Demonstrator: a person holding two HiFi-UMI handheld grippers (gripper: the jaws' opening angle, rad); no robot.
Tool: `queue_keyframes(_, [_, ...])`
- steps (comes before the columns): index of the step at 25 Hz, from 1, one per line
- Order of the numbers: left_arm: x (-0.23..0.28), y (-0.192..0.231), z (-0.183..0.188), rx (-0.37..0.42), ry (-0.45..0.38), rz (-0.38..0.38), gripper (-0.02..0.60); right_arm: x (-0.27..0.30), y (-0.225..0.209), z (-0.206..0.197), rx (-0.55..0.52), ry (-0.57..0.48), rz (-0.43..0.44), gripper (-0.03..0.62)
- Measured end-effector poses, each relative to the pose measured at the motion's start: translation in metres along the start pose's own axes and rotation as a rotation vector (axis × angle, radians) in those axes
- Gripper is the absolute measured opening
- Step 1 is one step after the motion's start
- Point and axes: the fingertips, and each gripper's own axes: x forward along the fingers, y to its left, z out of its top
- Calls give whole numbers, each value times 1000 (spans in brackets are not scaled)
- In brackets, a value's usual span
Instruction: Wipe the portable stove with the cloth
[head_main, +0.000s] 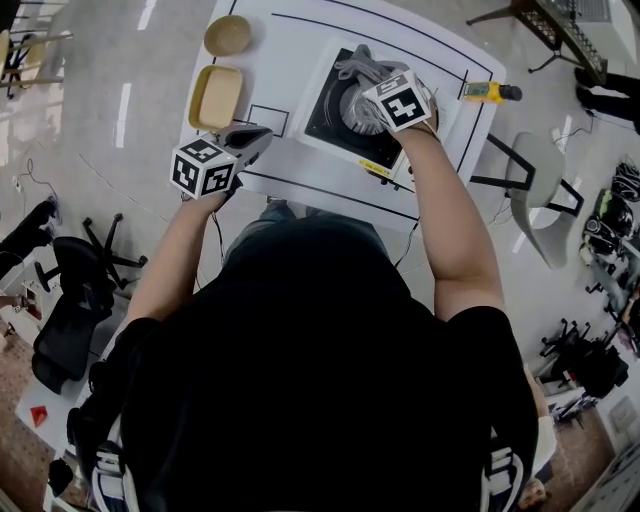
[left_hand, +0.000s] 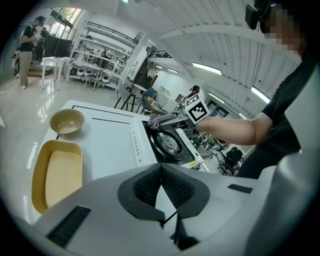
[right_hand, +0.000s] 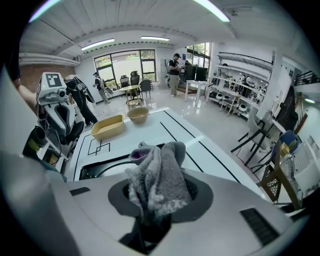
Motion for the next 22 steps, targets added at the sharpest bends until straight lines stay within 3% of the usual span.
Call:
queue_keyframes(12, [17, -10, 3, 41, 37, -52, 21, -36, -30, -58, 101, 52, -112, 112])
queue_keyframes(22, [22, -27, -1, 89, 65, -92, 21, -64, -18, -106, 184, 85, -166, 112])
